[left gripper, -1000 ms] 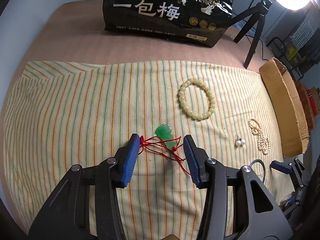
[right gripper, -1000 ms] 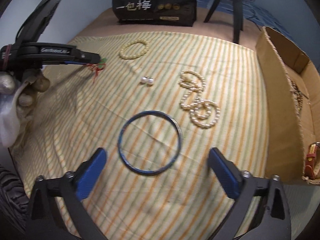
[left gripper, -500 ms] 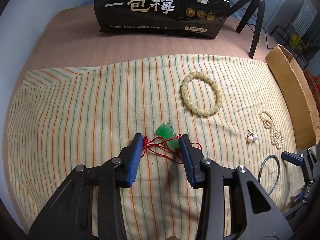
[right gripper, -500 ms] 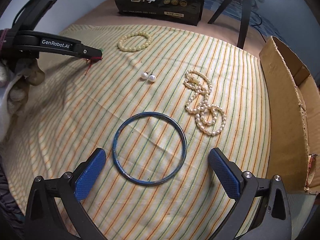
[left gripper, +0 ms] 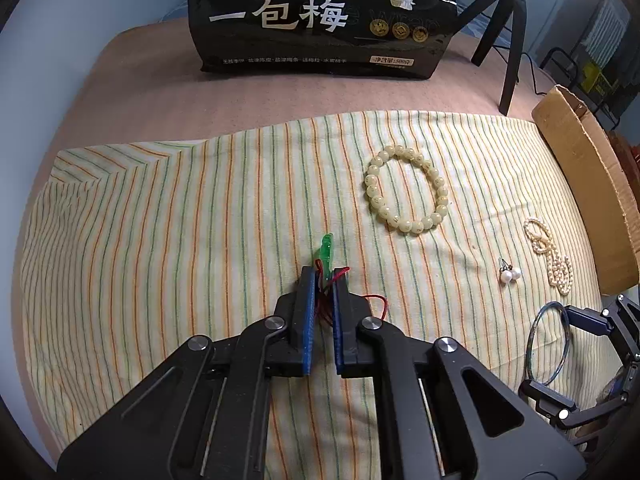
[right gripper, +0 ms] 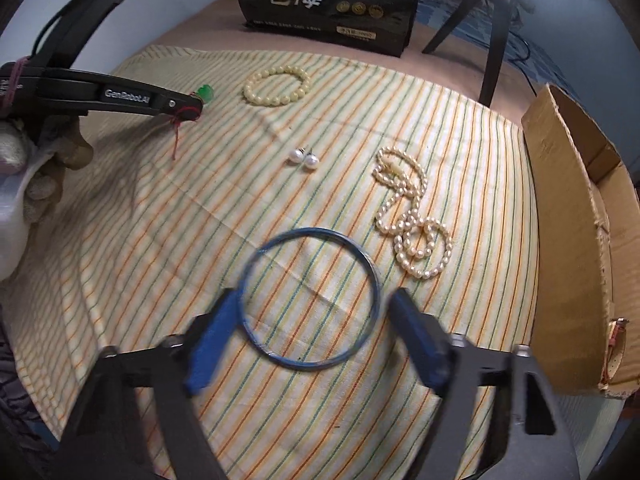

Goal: Organize jewelry
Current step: 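Carry the pendant and bangle into the box and open both tools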

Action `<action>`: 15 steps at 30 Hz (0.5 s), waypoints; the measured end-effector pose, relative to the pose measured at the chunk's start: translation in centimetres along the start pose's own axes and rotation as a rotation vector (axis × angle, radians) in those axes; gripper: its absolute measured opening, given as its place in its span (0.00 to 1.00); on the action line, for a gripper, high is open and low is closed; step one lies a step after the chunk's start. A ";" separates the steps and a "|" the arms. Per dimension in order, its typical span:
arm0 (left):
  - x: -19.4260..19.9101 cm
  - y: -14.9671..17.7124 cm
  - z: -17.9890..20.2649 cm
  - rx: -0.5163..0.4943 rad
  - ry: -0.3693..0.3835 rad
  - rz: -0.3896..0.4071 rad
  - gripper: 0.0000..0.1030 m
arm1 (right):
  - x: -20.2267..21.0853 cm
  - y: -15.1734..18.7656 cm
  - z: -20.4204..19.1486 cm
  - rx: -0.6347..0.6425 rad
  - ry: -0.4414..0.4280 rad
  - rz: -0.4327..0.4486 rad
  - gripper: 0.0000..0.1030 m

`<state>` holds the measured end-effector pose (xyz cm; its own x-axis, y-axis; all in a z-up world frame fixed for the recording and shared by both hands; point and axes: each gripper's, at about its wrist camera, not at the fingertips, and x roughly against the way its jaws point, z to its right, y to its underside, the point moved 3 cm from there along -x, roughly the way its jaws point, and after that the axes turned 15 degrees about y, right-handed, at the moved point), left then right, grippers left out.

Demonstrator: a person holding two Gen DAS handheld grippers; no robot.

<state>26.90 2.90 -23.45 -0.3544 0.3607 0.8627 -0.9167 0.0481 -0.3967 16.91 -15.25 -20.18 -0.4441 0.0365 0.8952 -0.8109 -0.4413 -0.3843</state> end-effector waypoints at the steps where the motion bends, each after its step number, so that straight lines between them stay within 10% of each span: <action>1: 0.1 0.1 0.0 0.000 -0.001 0.001 0.05 | -0.1 0.0 0.0 0.002 -0.001 0.001 0.69; 15: 4.6 0.4 -0.2 0.017 0.030 0.088 0.04 | 2.6 0.2 1.3 -0.022 -0.001 0.058 0.69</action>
<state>24.93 4.73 -19.65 -0.4285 0.3904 0.8148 -0.8853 -0.0011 -0.4651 16.13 -16.41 -17.67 -0.4901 0.0103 0.8716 -0.7921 -0.4227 -0.4404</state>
